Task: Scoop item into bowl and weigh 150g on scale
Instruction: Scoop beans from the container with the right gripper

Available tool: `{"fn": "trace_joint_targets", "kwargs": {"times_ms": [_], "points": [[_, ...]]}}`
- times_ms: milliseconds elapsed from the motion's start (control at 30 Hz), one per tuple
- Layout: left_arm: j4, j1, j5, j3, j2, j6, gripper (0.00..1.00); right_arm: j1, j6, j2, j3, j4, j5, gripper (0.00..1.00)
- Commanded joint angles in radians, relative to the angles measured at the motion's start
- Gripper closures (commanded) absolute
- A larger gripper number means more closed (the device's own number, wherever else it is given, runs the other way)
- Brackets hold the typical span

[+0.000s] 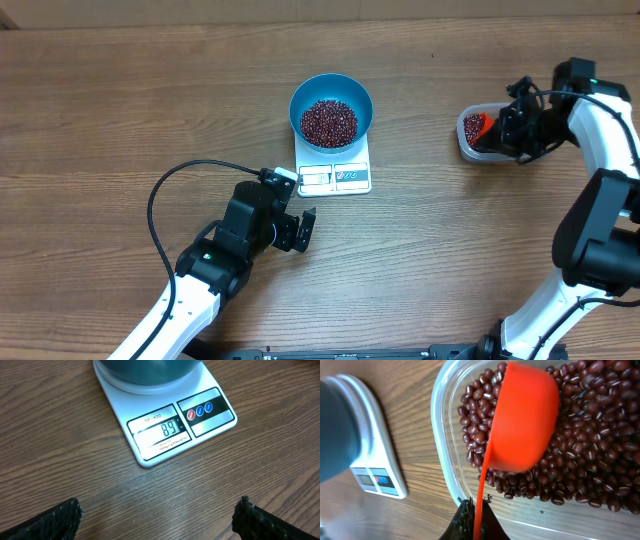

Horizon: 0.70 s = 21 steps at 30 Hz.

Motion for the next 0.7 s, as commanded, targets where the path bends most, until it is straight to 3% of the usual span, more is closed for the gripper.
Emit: {"fn": "trace_joint_targets", "kwargs": {"times_ms": [0,667], "points": [[0.000,0.004,-0.007,-0.004,0.006,-0.014,0.00,-0.039,-0.019,0.013,-0.008,0.008,-0.130,0.96],[0.000,0.004,-0.007,-0.004,0.006,-0.014,0.00,-0.207,-0.086,0.013,-0.008,-0.048,-0.346,0.96]]}}
